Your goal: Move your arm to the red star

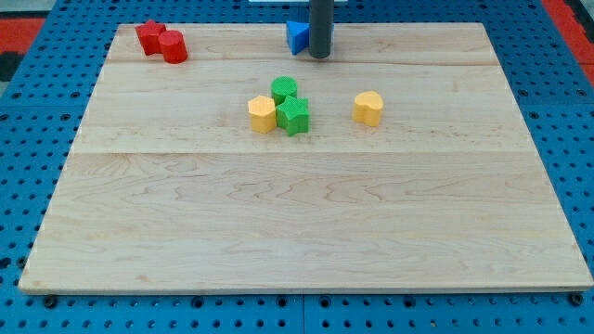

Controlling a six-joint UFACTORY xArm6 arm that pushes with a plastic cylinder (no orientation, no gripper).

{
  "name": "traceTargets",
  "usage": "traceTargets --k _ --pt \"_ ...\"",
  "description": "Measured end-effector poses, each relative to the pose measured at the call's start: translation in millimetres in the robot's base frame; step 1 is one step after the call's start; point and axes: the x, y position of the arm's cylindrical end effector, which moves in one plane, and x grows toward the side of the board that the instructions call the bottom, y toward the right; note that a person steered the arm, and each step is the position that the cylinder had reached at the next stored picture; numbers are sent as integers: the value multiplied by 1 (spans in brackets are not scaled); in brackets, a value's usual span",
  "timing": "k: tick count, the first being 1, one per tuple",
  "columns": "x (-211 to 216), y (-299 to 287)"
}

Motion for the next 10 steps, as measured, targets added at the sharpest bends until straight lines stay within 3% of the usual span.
traceTargets --k 2,5,8,10 --pt "21 -14" --pt "21 -102" --pt "37 -129" --pt "56 -240"
